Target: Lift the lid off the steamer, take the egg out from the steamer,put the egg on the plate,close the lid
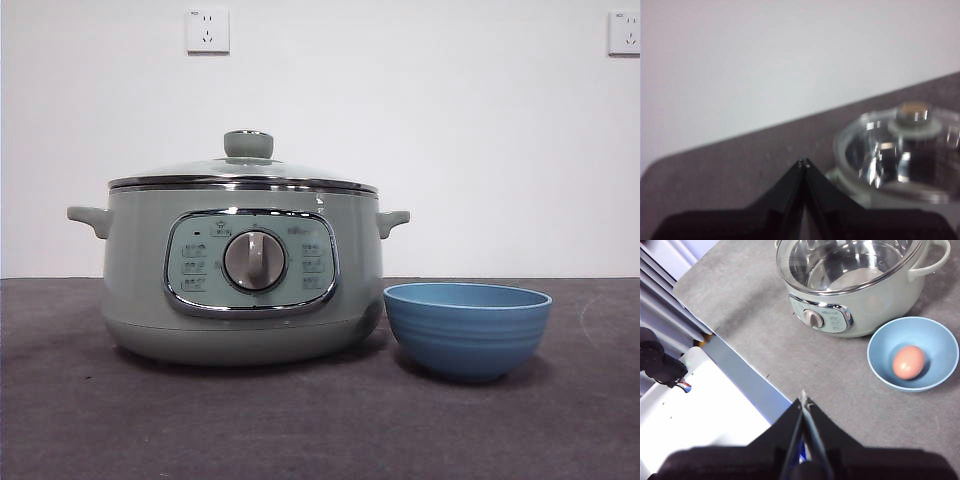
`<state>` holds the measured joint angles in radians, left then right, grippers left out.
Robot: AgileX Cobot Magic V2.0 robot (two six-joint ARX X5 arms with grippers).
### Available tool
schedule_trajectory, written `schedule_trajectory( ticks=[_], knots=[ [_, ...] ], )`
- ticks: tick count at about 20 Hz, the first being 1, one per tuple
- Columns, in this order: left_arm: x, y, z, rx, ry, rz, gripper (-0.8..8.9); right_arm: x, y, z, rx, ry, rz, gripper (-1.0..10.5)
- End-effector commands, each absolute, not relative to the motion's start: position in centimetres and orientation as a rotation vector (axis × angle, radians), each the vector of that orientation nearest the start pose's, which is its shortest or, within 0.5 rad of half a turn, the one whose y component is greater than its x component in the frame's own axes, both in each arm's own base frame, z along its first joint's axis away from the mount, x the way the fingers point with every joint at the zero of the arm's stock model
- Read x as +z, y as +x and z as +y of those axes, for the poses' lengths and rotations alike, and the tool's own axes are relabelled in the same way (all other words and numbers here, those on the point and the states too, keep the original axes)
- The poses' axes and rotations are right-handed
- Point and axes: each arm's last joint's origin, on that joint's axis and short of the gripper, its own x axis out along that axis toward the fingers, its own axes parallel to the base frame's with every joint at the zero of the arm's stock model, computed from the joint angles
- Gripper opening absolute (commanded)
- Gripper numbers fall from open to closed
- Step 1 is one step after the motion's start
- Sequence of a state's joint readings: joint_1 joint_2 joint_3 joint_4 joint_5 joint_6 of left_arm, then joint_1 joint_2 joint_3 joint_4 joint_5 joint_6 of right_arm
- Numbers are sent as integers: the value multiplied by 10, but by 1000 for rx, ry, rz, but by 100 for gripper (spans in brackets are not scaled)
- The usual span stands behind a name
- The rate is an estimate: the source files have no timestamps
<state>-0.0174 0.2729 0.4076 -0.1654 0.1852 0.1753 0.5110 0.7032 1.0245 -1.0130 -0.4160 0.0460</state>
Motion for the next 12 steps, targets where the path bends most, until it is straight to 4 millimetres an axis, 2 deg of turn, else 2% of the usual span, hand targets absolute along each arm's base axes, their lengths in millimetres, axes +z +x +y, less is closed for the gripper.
schedule_trajectory(
  ticks=[1, 6, 12],
  knots=[
    [230, 98, -5, -175, 125, 39, -4, 348, 86, 62, 869, 12, 735, 1],
    [182, 98, -2, -70, 93, 110, -4, 348, 86, 62, 869, 13, 735, 1],
    [151, 97, -1, -56, 11, 140, -4, 348, 86, 62, 869, 13, 735, 1]
  ],
)
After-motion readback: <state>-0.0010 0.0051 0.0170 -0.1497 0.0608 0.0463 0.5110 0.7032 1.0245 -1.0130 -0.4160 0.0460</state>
